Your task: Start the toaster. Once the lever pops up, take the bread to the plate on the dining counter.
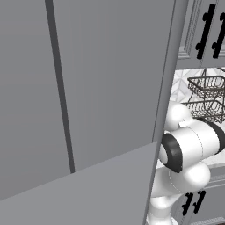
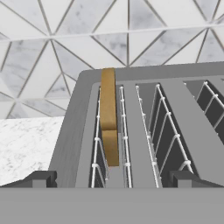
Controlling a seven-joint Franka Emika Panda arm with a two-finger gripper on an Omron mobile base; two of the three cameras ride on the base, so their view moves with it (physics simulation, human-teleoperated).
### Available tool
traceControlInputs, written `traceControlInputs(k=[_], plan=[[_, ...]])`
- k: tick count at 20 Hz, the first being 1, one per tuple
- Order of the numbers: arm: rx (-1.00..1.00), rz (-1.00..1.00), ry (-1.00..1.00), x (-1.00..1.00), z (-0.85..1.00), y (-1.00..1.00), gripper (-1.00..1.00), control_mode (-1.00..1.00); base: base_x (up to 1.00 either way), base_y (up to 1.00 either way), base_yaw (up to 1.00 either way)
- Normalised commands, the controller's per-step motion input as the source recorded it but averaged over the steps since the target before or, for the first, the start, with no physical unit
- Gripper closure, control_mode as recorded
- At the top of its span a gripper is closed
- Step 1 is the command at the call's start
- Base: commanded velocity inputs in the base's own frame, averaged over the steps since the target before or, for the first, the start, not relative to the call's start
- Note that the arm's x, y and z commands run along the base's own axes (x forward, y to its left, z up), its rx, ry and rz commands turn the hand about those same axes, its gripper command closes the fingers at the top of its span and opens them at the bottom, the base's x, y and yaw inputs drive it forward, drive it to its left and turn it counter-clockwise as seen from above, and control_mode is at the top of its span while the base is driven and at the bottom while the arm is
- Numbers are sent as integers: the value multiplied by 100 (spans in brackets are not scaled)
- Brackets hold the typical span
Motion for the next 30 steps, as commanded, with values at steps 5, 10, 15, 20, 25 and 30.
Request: traceControlInputs(k=[5,10,15,20,25,30], plan=[[0,0,0,14,0,0,-100,-100,0,0,0],[0,0,0,21,0,0,-100,-100,0,0,0],[0,0,0,12,0,0,-100,-100,0,0,0],[0,0,0,3,-11,0,-100,-100,0,0,0],[0,0,0,0,-20,0,-100,-100,0,0,0],[0,0,0,7,-1,4,-100,-100,0,0,0]])
